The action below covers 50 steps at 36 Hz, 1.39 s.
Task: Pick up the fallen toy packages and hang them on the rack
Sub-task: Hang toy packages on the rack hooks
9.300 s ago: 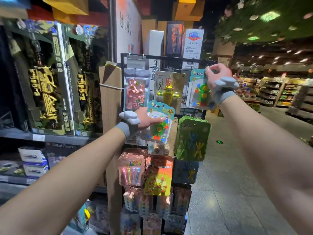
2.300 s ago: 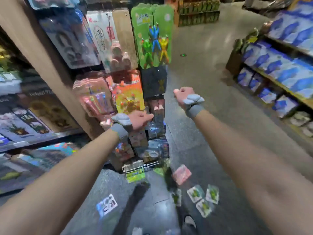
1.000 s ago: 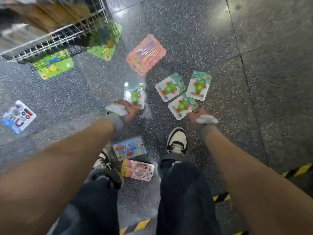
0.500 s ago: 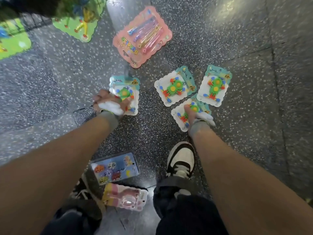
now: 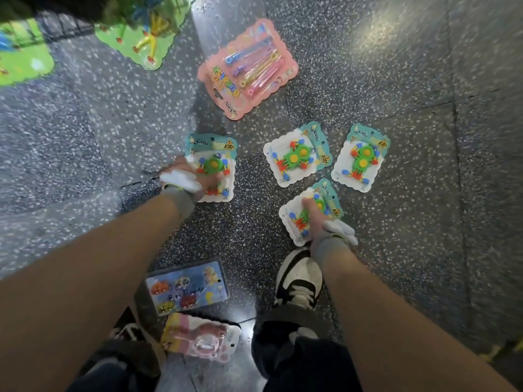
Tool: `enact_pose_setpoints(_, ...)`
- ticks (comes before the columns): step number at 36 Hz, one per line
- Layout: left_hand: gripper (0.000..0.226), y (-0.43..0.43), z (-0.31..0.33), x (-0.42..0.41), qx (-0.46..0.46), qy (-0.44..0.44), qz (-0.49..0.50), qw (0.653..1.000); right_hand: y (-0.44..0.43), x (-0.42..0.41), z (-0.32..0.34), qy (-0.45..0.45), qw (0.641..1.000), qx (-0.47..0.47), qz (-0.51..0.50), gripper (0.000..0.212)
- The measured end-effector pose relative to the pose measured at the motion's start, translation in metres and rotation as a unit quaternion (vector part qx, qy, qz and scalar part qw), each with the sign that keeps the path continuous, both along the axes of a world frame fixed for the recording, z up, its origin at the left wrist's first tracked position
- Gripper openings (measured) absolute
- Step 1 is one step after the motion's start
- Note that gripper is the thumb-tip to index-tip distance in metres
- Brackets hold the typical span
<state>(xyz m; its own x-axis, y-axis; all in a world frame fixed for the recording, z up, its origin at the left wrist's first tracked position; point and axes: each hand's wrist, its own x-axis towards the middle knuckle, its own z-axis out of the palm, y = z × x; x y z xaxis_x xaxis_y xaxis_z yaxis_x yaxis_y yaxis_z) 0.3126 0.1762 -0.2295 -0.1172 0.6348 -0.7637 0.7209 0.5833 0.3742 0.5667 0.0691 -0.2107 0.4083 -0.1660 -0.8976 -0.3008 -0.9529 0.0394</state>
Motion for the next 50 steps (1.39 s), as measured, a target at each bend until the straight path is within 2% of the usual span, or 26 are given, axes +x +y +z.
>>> enact_pose_setpoints(1, 0.05, 0.001, 0.007, -0.002, -0.01, -0.016, -0.009, 1.0, -0.001, -0.008, 0.01, 0.007, 1.0, -0.005, 0.013, 0.108)
enact_pose_setpoints(3, 0.049, -0.002, 0.012, -0.012, -0.013, -0.049, -0.011, 0.999, -0.014, -0.01, 0.005, -0.028, 0.998, -0.025, 0.044, 0.151)
enact_pose_setpoints(5, 0.048, -0.001, 0.026, -0.018, -0.027, -0.07, -0.02, 0.997, -0.011, -0.014, 0.003, -0.041, 0.995, -0.046, 0.074, 0.159)
enact_pose_setpoints(6, 0.047, 0.0, 0.025, -0.024, -0.038, -0.067, -0.022, 0.997, -0.003, -0.018, 0.004, -0.039, 0.994, -0.053, 0.083, 0.156)
enact_pose_setpoints(9, 0.045, 0.004, 0.041, -0.032, -0.051, -0.072, -0.015, 0.996, 0.036, -0.03, 0.018, -0.048, 0.996, 0.027, 0.071, 0.137)
enact_pose_setpoints(10, 0.034, 0.005, 0.042, -0.036, -0.061, -0.072, -0.017, 0.995, 0.049, -0.035, 0.024, -0.048, 0.995, 0.051, 0.072, 0.117)
enact_pose_setpoints(12, 0.018, 0.007, 0.048, -0.043, -0.067, -0.078, -0.025, 0.994, 0.074, -0.04, 0.032, -0.032, 0.992, 0.105, 0.065, 0.065)
enact_pose_setpoints(13, 0.021, 0.01, 0.049, -0.048, -0.062, -0.09, -0.024, 0.994, 0.085, -0.041, 0.029, -0.038, 0.99, 0.117, 0.071, 0.045)
enact_pose_setpoints(14, 0.026, 0.011, 0.046, -0.054, -0.058, -0.097, -0.016, 0.994, 0.096, -0.042, 0.034, -0.055, 0.989, 0.109, 0.089, 0.037)
enact_pose_setpoints(15, 0.029, 0.013, 0.049, -0.057, -0.059, -0.092, -0.016, 0.994, 0.107, -0.043, 0.032, -0.064, 0.988, 0.106, 0.092, 0.042)
enact_pose_setpoints(16, 0.029, 0.014, 0.051, -0.061, -0.057, -0.087, -0.021, 0.994, 0.112, -0.044, 0.027, -0.072, 0.984, 0.107, 0.12, 0.057)
enact_pose_setpoints(18, 0.031, 0.015, 0.052, -0.068, -0.058, -0.065, -0.011, 0.996, 0.121, -0.046, 0.026, -0.018, 0.986, 0.104, 0.128, 0.088)
enact_pose_setpoints(19, 0.039, 0.015, 0.052, -0.072, -0.059, -0.066, 0.002, 0.996, 0.122, -0.046, 0.02, 0.012, 0.988, 0.111, 0.109, 0.092)
enact_pose_setpoints(21, 0.052, 0.013, 0.053, -0.08, -0.054, -0.078, 0.02, 0.995, 0.124, -0.046, 0.014, 0.058, 0.984, 0.142, 0.085, 0.072)
enact_pose_setpoints(22, 0.052, 0.011, 0.049, -0.086, -0.053, -0.085, 0.031, 0.995, 0.125, -0.046, 0.012, 0.062, 0.982, 0.154, 0.086, 0.065)
enact_pose_setpoints(26, 0.061, 0.011, 0.05, -0.093, -0.06, -0.056, 0.033, 0.996, 0.127, -0.048, 0.013, 0.065, 0.981, 0.166, 0.082, 0.058)
enact_pose_setpoints(30, 0.095, 0.003, 0.029, -0.11, -0.046, -0.05, -0.012, 0.998, 0.124, -0.053, 0.017, 0.058, 0.982, 0.181, -0.014, 0.053)
enact_pose_setpoints(32, 0.093, 0.001, 0.019, -0.117, -0.048, -0.059, -0.015, 0.997, 0.124, -0.057, 0.019, 0.06, 0.981, 0.182, -0.036, 0.05)
enact_pose_setpoints(36, 0.069, 0.007, 0.069, -0.107, -0.068, -0.041, 0.009, 0.997, 0.123, -0.066, 0.036, 0.005, 0.976, 0.213, -0.034, 0.048)
enact_pose_setpoints(38, 0.056, 0.005, 0.075, -0.105, -0.073, -0.029, 0.028, 0.997, 0.119, -0.07, 0.045, 0.013, 0.976, 0.214, -0.033, 0.046)
enact_pose_setpoints(41, 0.072, 0.006, 0.089, -0.114, -0.087, 0.01, 0.01, 0.996, 0.115, -0.082, 0.063, 0.06, 0.976, 0.206, -0.027, 0.031)
enact_pose_setpoints(43, 0.068, 0.005, 0.106, -0.12, -0.093, 0.006, 0.017, 0.995, 0.105, -0.092, 0.073, 0.083, 0.979, 0.188, -0.017, 0.016)
enact_pose_setpoints(44, 0.064, 0.006, 0.119, -0.123, -0.091, 0.01, 0.019, 0.996, 0.099, -0.097, 0.08, 0.102, 0.978, 0.184, -0.016, 0.019)
enact_pose_setpoints(45, 0.061, 0.005, 0.131, -0.125, -0.084, 0.011, 0.021, 0.996, 0.094, -0.103, 0.09, 0.118, 0.974, 0.192, -0.015, 0.031)
enact_pose_setpoints(48, 0.046, 0.007, 0.181, -0.132, -0.086, 0.01, 0.043, 0.995, 0.078, -0.113, 0.112, 0.12, 0.971, 0.198, 0.053, 0.101)
enact_pose_setpoints(50, 0.044, 0.009, 0.224, -0.137, -0.087, 0.013, 0.033, 0.996, 0.074, -0.127, 0.143, 0.104, 0.97, 0.195, 0.099, 0.125)
